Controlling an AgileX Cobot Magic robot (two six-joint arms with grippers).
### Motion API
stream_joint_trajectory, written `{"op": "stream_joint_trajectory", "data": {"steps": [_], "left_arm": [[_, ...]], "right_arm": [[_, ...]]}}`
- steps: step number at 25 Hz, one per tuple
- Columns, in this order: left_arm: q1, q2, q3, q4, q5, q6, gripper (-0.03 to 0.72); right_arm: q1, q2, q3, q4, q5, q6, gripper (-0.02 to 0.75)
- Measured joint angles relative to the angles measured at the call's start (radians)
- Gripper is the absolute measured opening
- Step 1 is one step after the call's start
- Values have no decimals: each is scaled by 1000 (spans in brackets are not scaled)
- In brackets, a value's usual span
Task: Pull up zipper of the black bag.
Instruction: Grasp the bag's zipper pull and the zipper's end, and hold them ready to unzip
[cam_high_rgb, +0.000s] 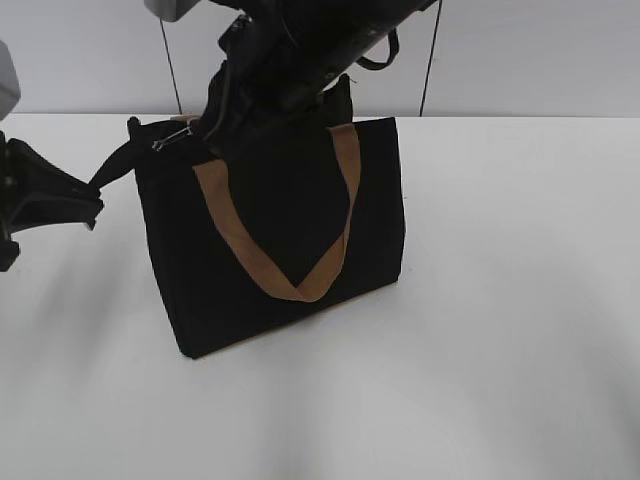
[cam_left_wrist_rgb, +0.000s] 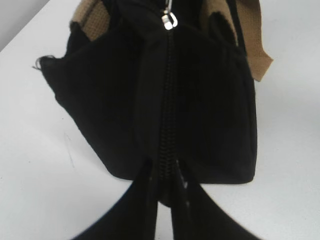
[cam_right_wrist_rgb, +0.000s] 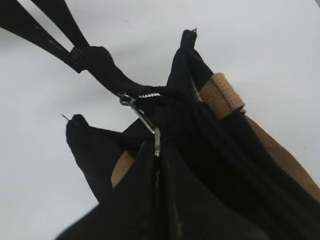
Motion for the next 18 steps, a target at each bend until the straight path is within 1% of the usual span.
{"op": "stream_joint_trajectory", "data": {"steps": [4, 7, 12, 18], "left_arm": [[0, 0, 0, 85, -15, -83, 31], [0, 0, 0, 127, -26, -121, 31], [0, 0, 0, 137, -36, -136, 31], [0, 0, -1, 145, -49, -136, 31]], "right_arm": [[0, 0, 0, 1, 3, 0, -15], [-12, 0, 0, 5, 3, 26, -15], [-69, 0, 0, 13, 12, 91, -15], [-157, -1, 0, 13, 33, 103, -15]]}}
